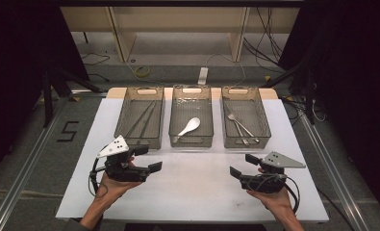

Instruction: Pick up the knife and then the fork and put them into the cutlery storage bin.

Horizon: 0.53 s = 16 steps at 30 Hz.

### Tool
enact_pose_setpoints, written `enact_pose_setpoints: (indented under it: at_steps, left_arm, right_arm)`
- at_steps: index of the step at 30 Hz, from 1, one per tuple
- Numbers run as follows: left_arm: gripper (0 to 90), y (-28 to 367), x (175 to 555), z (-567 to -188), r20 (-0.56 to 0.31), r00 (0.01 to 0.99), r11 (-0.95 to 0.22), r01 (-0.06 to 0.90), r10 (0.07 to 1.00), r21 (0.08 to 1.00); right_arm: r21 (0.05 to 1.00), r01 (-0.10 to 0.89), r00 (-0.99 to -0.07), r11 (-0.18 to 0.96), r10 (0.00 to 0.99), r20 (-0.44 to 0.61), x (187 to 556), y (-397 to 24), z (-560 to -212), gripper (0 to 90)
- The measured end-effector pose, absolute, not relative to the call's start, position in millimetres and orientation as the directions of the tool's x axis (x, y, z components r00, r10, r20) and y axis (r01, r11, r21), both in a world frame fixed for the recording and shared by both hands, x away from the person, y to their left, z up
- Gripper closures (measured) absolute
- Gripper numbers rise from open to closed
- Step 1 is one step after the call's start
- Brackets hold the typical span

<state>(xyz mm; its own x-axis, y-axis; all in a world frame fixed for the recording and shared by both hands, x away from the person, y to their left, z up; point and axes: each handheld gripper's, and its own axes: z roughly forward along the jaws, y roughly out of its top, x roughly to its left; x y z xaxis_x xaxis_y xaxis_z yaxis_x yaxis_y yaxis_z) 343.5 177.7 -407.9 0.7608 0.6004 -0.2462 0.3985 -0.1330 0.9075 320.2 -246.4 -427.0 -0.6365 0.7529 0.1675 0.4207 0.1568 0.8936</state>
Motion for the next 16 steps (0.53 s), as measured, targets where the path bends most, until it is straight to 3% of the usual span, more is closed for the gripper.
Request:
enact_pose_setpoints:
  at_steps: [16]
  left_arm:
    - [15.5,178.3,343.7,-407.7,-0.243,0.76,-0.132,0.395,0.603,0.909]
  right_arm:
    - [0.897,0.41,-0.637,0.168,0.757,0.149,320.7,-247.0,-426.1,21.9]
